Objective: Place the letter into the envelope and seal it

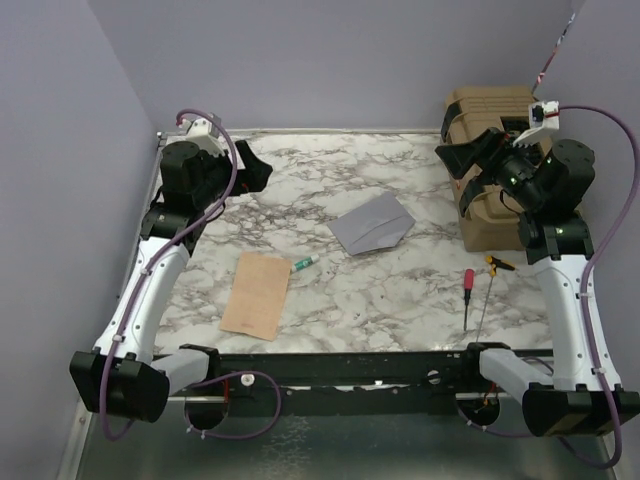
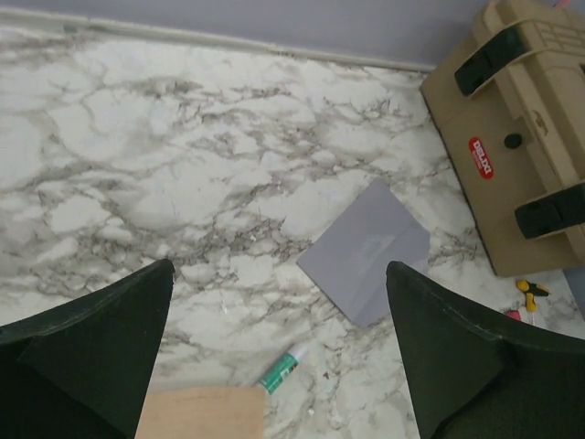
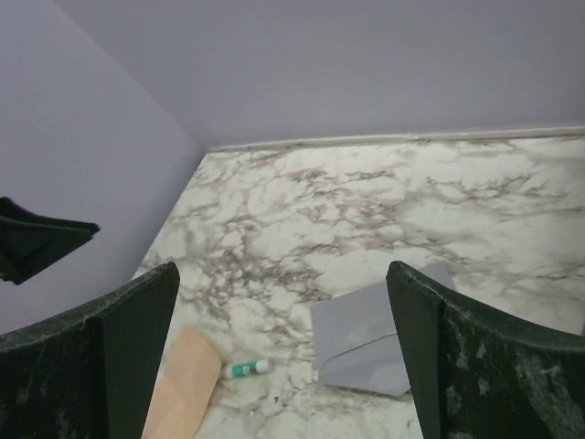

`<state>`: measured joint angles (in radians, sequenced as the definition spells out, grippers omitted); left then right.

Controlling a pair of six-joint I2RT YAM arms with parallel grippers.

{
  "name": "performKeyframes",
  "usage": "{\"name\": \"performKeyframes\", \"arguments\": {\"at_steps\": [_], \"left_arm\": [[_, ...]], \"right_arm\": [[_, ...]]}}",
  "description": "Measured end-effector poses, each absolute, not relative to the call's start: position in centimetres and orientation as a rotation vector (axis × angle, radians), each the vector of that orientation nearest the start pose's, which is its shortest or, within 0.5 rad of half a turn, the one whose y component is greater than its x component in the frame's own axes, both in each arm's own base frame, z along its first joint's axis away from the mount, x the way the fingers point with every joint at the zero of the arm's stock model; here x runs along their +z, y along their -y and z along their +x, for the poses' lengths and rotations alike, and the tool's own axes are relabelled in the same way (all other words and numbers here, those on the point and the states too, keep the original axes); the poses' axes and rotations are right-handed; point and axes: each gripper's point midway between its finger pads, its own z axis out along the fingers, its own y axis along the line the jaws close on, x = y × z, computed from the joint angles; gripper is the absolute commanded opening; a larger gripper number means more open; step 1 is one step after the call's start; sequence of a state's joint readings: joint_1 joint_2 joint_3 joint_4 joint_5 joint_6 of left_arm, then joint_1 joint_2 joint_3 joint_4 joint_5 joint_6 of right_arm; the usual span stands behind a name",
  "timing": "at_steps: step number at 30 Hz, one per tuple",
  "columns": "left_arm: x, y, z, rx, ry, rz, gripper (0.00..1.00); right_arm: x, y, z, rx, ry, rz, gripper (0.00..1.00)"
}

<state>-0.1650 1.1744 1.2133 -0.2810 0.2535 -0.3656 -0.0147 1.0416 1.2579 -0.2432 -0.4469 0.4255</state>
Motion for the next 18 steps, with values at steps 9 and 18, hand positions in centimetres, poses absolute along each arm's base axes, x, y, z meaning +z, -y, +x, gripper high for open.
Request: {"name": "performKeyframes", "arguments": {"at_steps": [9, 18], "left_arm": [[23.8, 10.9, 33.3, -0.579, -2.062, -0.143, 0.99], [15.9, 8.5, 29.1, -0.473, -2.238, -0.386, 0.73]], "right_arm": [[39.2, -11.8, 34.4, 0.912, -1.685, -0.055, 0.94], [29.1, -22.8, 34.7, 1.130, -2.049, -0.159, 0.85]]}}
